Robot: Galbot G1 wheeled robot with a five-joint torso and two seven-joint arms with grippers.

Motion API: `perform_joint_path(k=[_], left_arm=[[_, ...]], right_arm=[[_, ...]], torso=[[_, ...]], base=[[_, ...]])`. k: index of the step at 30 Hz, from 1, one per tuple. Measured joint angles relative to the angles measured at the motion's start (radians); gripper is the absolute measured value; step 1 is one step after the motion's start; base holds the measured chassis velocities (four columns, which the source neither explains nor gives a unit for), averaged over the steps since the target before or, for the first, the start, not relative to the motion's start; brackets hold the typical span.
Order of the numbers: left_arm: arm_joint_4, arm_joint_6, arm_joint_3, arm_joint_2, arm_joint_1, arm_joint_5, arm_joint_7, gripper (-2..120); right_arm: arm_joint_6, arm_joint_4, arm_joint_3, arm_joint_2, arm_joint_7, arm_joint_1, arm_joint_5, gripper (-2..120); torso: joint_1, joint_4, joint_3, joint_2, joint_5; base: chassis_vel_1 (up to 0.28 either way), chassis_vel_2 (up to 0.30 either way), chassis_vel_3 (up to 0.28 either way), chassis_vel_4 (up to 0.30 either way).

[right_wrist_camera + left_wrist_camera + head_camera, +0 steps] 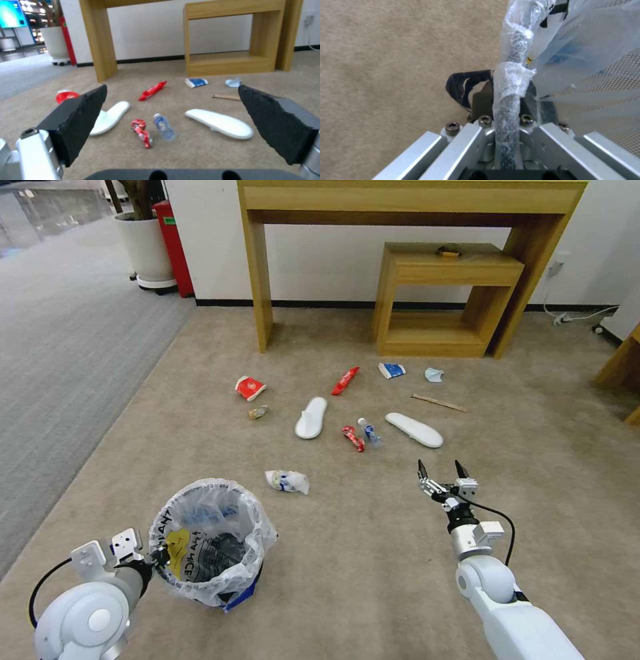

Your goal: Pick up the trash bin and place the garbage on the floor into it.

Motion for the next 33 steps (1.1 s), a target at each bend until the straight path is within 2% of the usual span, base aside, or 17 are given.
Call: perform_joint_path(k=[15, 24, 33], left_arm=[[-0.012, 0.000, -0.005, -0.004, 0.011, 0.004, 0.002, 0], [-0.020, 0.000, -0.007, -0.011, 0.017, 0.008, 0.006, 0], [-0.023, 0.000, -0.007, -0.017, 0.021, 0.018, 0.012, 0]], right_arm=[[0.005, 0.004, 0.004, 0.004, -0.007, -0.011, -0.003, 100], [0.000, 0.009, 0.007, 0.005, -0.006, -0.019, -0.018, 100], [0.000, 0.012, 0.008, 0.008, -0.005, -0.022, -0.020, 100]], torso=[[0.000, 0.0003, 0.000, 0.000, 0.0002], [0.000, 0.0000, 0.000, 0.000, 0.0003], [0.000, 0.0000, 0.000, 0.000, 0.0000]], base=[[0.115, 0.106, -0.102, -0.103], [-0.012, 0.012, 0.008, -0.012], [-0.131, 0.150, 0.135, -0.137]])
